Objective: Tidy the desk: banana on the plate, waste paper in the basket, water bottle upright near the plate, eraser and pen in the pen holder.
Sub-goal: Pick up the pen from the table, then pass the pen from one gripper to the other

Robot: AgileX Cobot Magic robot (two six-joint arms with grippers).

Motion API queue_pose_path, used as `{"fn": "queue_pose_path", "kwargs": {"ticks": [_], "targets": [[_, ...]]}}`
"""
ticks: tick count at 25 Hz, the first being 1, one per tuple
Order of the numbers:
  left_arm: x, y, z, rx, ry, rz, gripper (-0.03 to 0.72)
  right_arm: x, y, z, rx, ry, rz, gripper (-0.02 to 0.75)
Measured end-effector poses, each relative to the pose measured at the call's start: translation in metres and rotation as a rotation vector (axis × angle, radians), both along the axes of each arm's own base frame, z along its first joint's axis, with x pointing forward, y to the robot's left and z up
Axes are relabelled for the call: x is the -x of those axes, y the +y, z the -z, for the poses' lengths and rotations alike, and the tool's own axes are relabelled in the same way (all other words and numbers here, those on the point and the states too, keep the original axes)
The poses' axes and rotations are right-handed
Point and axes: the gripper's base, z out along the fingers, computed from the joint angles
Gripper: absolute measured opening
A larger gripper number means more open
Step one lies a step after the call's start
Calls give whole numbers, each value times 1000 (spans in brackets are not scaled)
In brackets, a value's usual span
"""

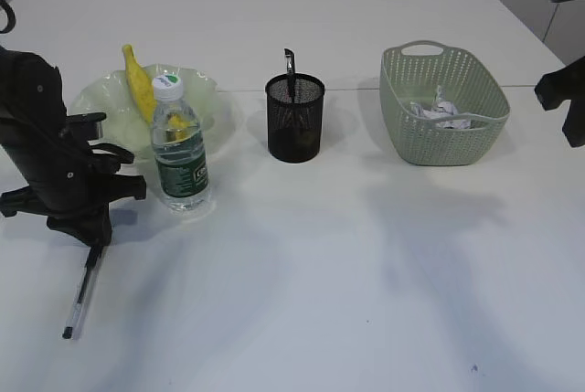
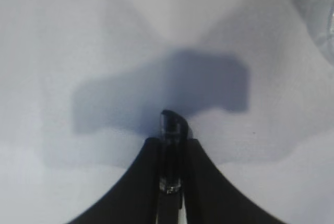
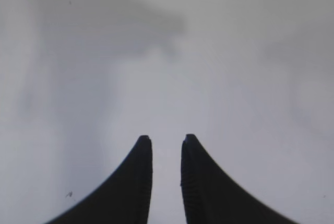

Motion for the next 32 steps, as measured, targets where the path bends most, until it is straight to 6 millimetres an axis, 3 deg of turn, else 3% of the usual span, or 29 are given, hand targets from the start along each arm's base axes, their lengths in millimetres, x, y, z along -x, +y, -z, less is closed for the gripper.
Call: {"fn": "queue_pose_path", "kwargs": {"ticks": [9, 18, 25, 32], "targets": [[4, 1, -51, 27, -124, 0, 62, 0, 0, 0, 0, 0, 0, 147], [23, 7, -109, 26, -232, 17, 62, 1, 0, 0, 0, 9, 1, 147], [51, 14, -176, 51, -433, 25, 62, 2, 0, 1, -3, 18, 3, 148], [85, 17, -227, 79, -595, 52, 62, 2, 3, 1, -40, 25, 9, 147]]}}
